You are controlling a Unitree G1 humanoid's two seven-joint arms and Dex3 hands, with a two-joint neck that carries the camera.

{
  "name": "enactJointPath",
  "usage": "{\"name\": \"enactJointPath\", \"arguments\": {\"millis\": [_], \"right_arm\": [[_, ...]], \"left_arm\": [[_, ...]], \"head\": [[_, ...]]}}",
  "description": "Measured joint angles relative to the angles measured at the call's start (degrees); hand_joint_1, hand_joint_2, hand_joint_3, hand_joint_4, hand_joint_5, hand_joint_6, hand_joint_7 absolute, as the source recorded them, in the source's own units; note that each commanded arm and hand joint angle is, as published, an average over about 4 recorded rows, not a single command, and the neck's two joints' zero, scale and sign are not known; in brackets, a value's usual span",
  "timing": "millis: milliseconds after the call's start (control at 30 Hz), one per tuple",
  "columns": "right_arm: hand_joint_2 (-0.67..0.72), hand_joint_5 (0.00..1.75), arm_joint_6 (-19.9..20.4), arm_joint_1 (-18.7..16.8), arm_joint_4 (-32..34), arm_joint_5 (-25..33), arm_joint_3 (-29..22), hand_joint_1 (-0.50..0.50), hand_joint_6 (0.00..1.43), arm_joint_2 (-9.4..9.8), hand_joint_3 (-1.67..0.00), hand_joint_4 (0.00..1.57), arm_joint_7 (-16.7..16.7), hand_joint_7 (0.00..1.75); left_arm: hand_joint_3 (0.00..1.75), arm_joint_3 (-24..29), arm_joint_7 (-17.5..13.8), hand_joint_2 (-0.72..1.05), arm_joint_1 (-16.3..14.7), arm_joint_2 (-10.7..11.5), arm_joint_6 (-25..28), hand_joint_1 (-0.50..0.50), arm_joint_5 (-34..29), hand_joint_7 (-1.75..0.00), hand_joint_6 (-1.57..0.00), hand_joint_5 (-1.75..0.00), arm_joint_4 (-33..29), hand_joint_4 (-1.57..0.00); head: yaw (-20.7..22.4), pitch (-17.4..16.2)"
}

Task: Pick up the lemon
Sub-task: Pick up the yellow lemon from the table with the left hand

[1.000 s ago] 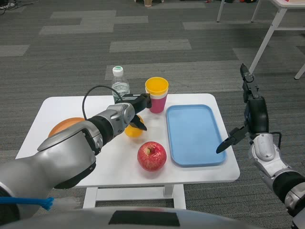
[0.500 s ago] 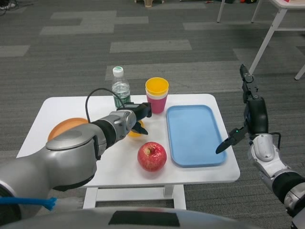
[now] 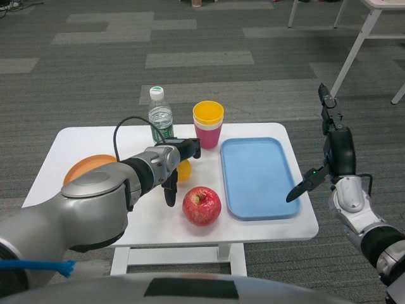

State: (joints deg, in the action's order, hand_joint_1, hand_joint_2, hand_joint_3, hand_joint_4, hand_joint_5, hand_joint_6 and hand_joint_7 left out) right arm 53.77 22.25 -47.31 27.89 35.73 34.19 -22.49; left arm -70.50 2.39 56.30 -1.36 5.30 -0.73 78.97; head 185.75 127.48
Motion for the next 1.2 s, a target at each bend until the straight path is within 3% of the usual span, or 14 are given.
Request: {"name": "enactJointPath", "arguments": {"millis": [267, 500, 533, 667, 767, 900, 1200], "right_arm": [[0.60, 0.00, 0.0, 0.0, 0.0, 0.0, 0.0, -0.46, 0.00, -0.03, 0.00, 0.17, 0.0, 0.00], [0.60, 0.00, 0.0, 0.0, 0.0, 0.0, 0.0, -0.46, 0.00, -0.10, 0.00, 0.17, 0.0, 0.00], [0.60, 0.00, 0.0, 0.0, 0.0, 0.0, 0.0, -0.46, 0.00, -0.13, 0.00, 0.17, 0.0, 0.00], [0.60, 0.00, 0.0, 0.0, 0.0, 0.0, 0.0, -0.46, 0.00, -0.20, 0.00, 0.17, 0.0, 0.00], [0.60, 0.00, 0.0, 0.0, 0.0, 0.0, 0.0, -0.46, 0.00, -0.21, 0.00, 0.17, 0.0, 0.00], [0.60, 0.00, 0.0, 0.0, 0.0, 0.0, 0.0, -0.46, 0.00, -0.23, 0.00, 0.17, 0.0, 0.00], [0.60, 0.00, 0.0, 0.0, 0.0, 0.0, 0.0, -0.46, 0.00, -0.25, 0.00, 0.20, 0.0, 0.00]], "left_arm": [[0.09, -3.5, 0.2, -0.19, 0.0, 0.1, 0.2, -0.50, -1.0, -1.10, -0.16, -1.13, 1.7, 0.00], [0.09, -13.2, 3.9, 0.03, 0.1, -0.1, 0.2, -0.50, -6.5, -1.08, -0.18, -1.13, 1.9, 0.00], [0.09, -15.1, 4.4, 0.10, 0.1, -0.2, 0.2, -0.50, -8.2, -1.08, -0.18, -1.13, 2.0, 0.00], [0.09, -20.0, 7.0, 0.89, 0.1, -0.7, 0.2, -0.50, -11.7, -1.10, -0.16, -1.10, 1.9, 0.00], [0.09, -23.2, 8.5, 1.00, 0.1, -0.9, 0.2, -0.50, -13.9, -1.10, -0.16, -1.03, 1.8, 0.00], [0.09, -26.7, 10.0, 1.05, 0.1, -1.3, 0.1, -0.50, -18.1, -1.12, -0.18, -0.92, 2.0, 0.00], [0.09, -27.0, 10.3, 1.05, -0.9, -1.5, -2.5, -0.50, -20.7, -1.05, -0.27, -0.77, 4.1, 0.00]], "head": [[0.5, -0.2], [0.9, -0.4], [0.9, -0.4], [0.9, -0.4], [1.0, -0.2], [1.2, -0.2], [1.8, -0.9]]}}
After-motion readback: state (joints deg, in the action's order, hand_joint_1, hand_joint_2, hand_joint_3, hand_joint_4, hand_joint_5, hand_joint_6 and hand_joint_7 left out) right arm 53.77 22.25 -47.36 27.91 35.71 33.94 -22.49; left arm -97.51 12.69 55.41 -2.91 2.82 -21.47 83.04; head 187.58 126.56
